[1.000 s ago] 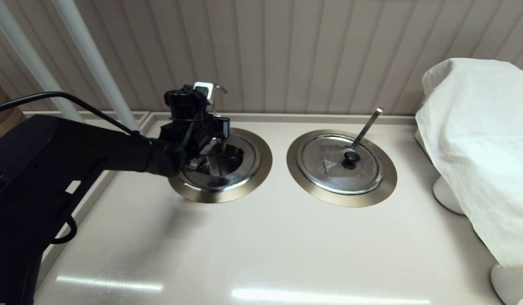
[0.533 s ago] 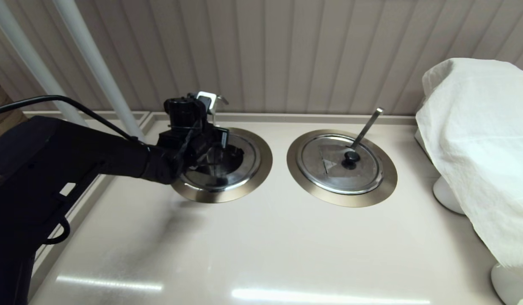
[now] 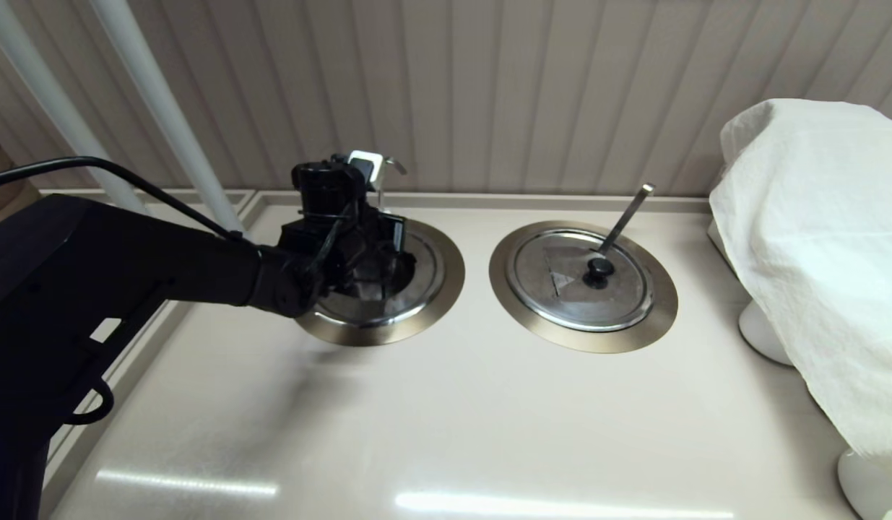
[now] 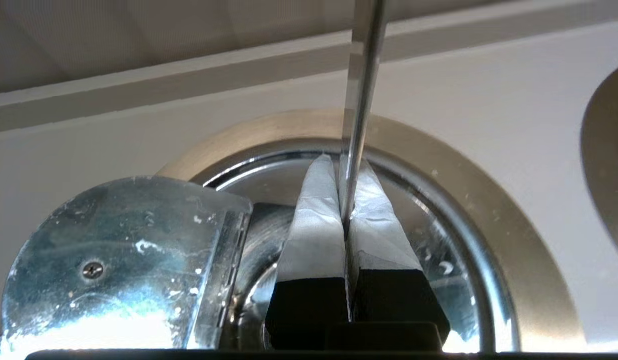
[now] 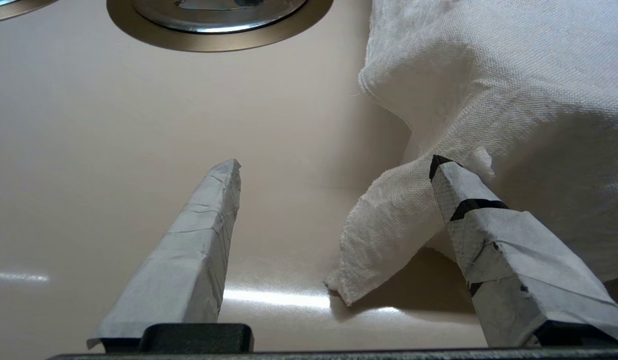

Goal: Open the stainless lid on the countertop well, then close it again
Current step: Stir with a spoon

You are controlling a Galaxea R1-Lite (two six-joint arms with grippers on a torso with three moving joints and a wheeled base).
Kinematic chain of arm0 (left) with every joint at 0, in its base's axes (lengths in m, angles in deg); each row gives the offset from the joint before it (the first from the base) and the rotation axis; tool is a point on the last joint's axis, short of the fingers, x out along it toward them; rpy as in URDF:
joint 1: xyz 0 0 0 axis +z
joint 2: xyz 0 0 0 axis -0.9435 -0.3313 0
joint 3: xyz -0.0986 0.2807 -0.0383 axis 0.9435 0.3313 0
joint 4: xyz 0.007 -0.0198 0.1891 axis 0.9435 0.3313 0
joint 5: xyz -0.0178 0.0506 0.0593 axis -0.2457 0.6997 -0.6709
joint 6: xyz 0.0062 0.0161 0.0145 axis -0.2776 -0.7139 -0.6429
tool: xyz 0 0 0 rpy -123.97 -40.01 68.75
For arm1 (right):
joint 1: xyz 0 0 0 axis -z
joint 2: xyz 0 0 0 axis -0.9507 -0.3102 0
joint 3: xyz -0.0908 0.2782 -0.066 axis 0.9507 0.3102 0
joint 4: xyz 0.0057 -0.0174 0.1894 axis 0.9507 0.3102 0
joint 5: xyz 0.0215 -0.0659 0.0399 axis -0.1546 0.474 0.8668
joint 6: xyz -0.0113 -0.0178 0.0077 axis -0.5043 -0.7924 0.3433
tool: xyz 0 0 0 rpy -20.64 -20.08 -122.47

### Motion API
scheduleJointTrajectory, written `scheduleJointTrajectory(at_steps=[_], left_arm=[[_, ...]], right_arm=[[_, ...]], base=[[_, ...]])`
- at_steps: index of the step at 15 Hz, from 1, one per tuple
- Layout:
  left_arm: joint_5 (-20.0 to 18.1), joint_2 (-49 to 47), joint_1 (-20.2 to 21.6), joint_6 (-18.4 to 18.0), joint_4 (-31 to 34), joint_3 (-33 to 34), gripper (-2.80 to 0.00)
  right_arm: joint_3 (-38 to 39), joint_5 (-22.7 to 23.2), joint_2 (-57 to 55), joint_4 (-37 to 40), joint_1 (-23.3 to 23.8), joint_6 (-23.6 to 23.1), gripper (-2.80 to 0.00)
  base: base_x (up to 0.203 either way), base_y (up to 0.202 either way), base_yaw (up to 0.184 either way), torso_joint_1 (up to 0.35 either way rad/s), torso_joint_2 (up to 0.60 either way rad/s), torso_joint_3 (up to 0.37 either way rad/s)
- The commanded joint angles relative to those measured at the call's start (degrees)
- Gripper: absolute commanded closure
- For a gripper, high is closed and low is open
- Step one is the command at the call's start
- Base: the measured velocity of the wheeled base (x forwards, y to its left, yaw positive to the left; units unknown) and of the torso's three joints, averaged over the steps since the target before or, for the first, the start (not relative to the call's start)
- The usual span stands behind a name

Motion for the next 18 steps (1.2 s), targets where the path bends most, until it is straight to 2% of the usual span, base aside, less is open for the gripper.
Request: scheduleJointTrajectory(at_steps=[1,3,5,8,13,16,18], left_arm=[[0.15,-1.12,-0.22,2.17,-0.25,-2.78,0.0],[0.36,-2.58,-0.26,4.33,-0.24,-5.26,0.0],[0.73,-3.22,-0.06,4.23,-0.24,-5.78,0.0],[0.71,-3.1,2.1,-0.31,-0.24,-4.67,0.0],[0.29,-0.01,2.4,-1.0,0.08,-1.24,0.0],[-3.37,4.28,1.22,-1.1,0.28,3.53,0.0],[-5.52,4.6,0.58,-0.68,-0.14,4.1,0.0]], right_arm=[[0.0,0.0,0.02,0.01,0.0,-0.03,-2.8],[0.0,0.0,0.02,0.01,0.0,-0.02,-2.8],[0.0,0.0,0.02,0.01,0.0,-0.03,-2.8],[0.0,0.0,0.02,0.01,0.0,-0.02,-2.8],[0.0,0.0,0.02,0.01,0.0,-0.03,-2.8],[0.0,0.0,0.02,0.01,0.0,-0.02,-2.8],[0.0,0.0,0.02,0.01,0.0,-0.02,-2.8]], base=[[0.0,0.0,0.0,0.0,0.0,0.0],[0.0,0.0,0.0,0.0,0.0,0.0],[0.0,0.0,0.0,0.0,0.0,0.0],[0.0,0.0,0.0,0.0,0.0,0.0],[0.0,0.0,0.0,0.0,0.0,0.0],[0.0,0.0,0.0,0.0,0.0,0.0],[0.0,0.0,0.0,0.0,0.0,0.0]])
